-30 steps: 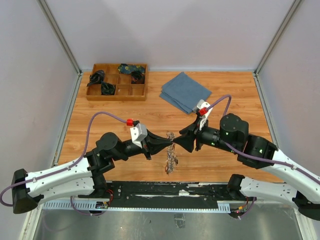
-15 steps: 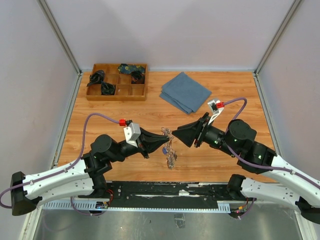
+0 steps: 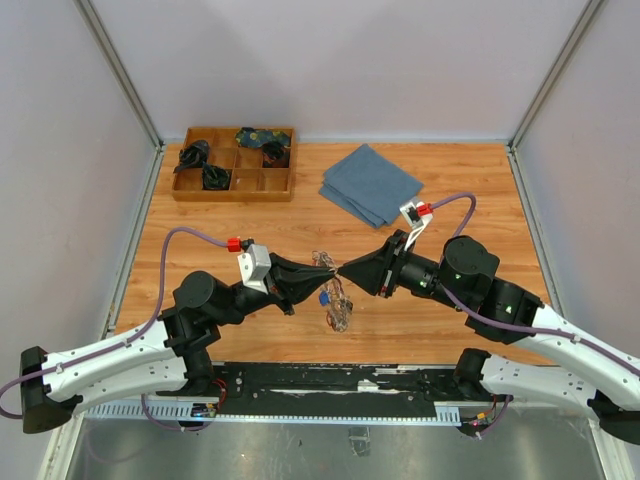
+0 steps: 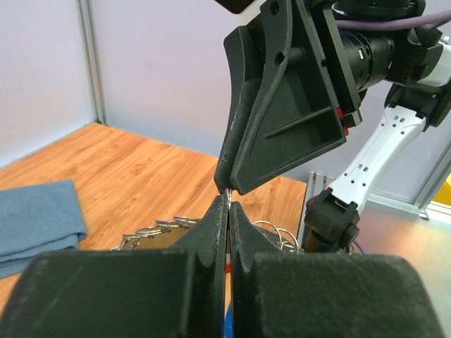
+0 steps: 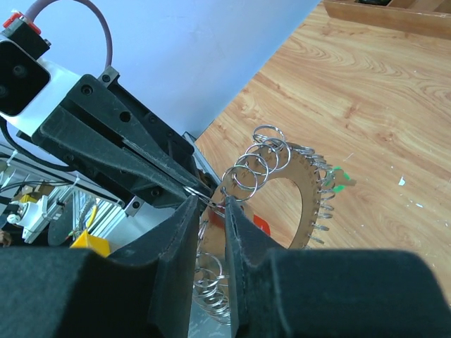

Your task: Put the keys on the keyring

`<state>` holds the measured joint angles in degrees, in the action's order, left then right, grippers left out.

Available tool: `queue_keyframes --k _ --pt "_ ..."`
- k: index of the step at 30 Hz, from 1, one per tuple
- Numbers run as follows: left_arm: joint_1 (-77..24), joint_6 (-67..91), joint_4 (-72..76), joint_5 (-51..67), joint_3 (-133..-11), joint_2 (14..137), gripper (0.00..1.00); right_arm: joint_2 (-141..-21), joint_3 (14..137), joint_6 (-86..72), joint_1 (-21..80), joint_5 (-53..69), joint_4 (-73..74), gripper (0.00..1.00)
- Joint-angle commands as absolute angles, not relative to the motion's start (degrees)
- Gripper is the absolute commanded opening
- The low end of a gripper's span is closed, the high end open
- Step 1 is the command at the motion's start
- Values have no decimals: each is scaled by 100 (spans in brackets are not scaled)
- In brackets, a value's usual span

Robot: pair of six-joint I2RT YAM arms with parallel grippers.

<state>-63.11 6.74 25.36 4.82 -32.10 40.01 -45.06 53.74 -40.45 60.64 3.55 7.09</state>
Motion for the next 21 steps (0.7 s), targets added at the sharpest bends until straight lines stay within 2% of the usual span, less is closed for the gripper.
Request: queue_keyframes --k 1,5,12,16,21 --pt "-6289 679 3032 386 -3239 3911 1 -4472 5425 -4161 6188 487 460 22" --pt "-6285 668 3029 380 -3233 3888 0 -4470 5391 -4120 6188 483 463 35" --pt "-6285 659 3126 571 -3200 3766 1 -4321 5091 -3500 6192 623 221 32" --pt "-6288 691 3262 897 -3154 3702 1 -4263 5107 -2274 6188 1362 -50 39" --pt "-6288 745 3379 1368 -3171 3726 0 -4098 5084 -903 6187 1737 -378 41"
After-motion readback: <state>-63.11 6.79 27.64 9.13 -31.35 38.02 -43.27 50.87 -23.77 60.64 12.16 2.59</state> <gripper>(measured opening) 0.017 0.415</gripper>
